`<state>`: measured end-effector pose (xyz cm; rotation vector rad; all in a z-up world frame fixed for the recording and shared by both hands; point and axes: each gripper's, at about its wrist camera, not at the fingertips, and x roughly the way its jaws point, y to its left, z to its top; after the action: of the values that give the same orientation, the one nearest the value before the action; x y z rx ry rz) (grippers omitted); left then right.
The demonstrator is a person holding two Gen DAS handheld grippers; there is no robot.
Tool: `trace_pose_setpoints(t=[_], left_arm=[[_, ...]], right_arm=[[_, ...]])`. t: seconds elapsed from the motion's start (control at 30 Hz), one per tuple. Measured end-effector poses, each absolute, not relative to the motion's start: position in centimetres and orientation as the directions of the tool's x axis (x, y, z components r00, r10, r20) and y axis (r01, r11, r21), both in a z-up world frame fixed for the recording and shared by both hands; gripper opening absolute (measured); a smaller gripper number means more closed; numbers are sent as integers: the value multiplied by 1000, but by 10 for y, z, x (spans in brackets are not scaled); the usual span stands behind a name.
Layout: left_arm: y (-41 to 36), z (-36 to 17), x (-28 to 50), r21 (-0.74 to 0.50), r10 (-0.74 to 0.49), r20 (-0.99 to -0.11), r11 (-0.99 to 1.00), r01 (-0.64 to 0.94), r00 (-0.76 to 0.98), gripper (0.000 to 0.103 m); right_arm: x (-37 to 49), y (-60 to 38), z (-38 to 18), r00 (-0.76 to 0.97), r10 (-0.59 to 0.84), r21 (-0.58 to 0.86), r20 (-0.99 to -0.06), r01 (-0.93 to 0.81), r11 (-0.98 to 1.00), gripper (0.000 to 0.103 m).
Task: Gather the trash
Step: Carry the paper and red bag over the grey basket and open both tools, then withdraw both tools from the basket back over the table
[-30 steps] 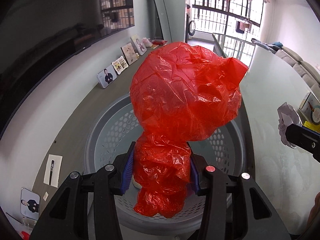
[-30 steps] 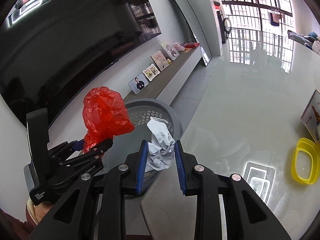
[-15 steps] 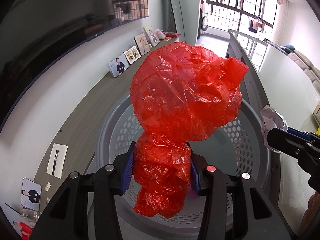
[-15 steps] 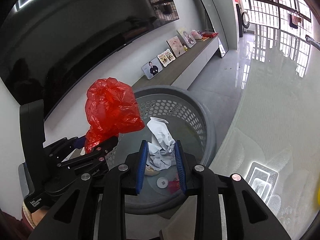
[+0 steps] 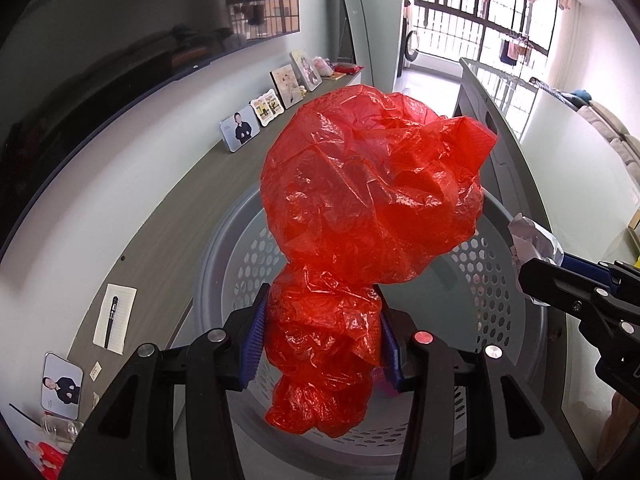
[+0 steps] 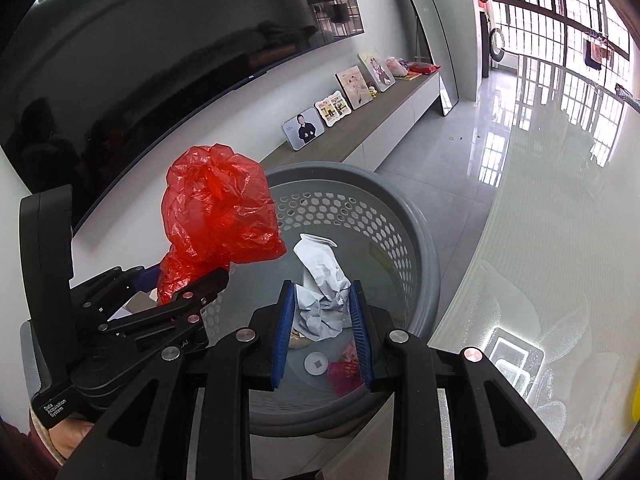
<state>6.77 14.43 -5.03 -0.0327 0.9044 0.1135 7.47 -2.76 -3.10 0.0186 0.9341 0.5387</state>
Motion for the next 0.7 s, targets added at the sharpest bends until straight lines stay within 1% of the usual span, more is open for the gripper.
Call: trace_pose_setpoints(t=[0.03,0.07,0.13,0.23,0.7], left_arm=[[145,-50,68,19,87,-785,993,-116,614,55],[148,-52,67,19,88,-783,993,-118,616,57],[149,-51,66,21,93,-779,992,-123,620,65],[151,-50,64,25,101,-776,991,-129,623,70],[154,-44,55,45,137,-763,986,-159,632,80]], right_arm=[[74,-27,-30,475,447,239,-758,-435,868,29],[74,-27,-31,478,446,236,-757,-436,868,30],[73,-27,-31,481,447,237,-755,-435,869,37],[72,-29,-31,485,448,240,-751,-432,870,40],[68,-32,-30,510,426,221,-747,-414,883,42]])
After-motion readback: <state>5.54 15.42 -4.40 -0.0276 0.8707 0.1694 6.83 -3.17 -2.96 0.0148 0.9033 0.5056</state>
